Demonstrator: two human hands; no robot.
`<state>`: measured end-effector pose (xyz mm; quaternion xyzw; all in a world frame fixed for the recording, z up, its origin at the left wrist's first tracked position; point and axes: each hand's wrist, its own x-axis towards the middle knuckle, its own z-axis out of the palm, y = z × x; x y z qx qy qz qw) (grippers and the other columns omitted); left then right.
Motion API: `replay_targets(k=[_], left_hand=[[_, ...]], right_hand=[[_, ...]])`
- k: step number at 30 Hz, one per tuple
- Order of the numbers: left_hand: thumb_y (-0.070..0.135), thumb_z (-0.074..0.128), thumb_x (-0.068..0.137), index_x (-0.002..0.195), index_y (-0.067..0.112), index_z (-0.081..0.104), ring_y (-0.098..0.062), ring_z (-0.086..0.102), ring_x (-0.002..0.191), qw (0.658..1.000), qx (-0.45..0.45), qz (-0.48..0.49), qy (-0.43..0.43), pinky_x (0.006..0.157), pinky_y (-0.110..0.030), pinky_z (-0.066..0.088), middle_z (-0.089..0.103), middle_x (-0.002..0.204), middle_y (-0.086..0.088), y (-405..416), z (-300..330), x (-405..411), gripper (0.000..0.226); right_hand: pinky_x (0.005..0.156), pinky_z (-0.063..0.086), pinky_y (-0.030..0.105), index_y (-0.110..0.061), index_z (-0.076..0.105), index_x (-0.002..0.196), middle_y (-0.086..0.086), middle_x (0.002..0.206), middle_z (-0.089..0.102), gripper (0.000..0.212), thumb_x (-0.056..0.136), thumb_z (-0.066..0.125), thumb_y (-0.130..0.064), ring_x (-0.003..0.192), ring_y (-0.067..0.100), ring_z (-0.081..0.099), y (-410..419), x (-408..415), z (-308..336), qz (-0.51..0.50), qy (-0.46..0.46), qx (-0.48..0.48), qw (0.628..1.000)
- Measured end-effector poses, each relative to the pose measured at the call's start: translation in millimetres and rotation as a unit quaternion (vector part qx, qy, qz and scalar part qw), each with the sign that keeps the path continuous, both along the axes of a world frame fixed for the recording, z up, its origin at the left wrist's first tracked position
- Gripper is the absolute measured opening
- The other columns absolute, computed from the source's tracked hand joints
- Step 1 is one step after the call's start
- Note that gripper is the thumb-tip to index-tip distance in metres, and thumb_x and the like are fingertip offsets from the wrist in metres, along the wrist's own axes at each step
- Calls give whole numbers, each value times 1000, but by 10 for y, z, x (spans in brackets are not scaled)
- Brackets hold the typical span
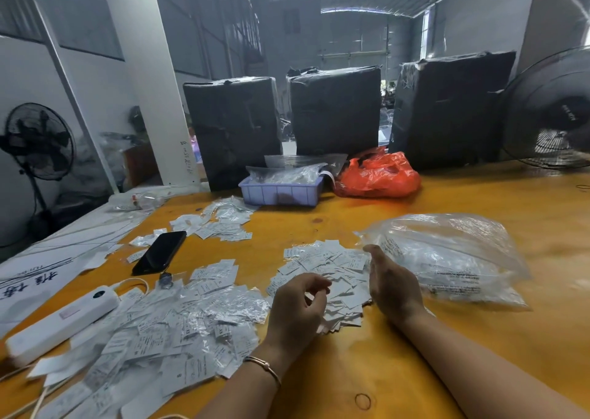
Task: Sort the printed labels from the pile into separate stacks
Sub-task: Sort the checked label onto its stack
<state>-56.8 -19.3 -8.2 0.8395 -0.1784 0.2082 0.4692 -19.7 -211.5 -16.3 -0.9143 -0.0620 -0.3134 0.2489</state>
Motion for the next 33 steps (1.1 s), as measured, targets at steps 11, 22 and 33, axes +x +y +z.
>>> replay_targets(k=[11,22,33], left_hand=[[0,64,86,90,21,73,0,64,79,998,37,57,-11,62,-9,47,71,84,12,527,-103,-162,23],[22,69,90,117,8,62,-13,67,84,963,-119,-90,223,63,-21,52,71,97,-10,21,217,336,31],[-1,69,86,75,17,73,-11,67,63,990,-117,-12,83,59,-20,54,72,68,1,133,36,376,21]], right_hand=[[49,48,28,-3,50,118,7,80,61,45,78,62,13,51,11,47,-16,23,100,106,-6,45,993],[55,48,27,1,57,103,12,74,70,36,73,75,7,64,22,65,349,-4,250,262,133,410,864],[62,55,30,-6,62,104,10,83,70,38,78,49,19,69,25,69,19,94,187,225,105,266,932]])
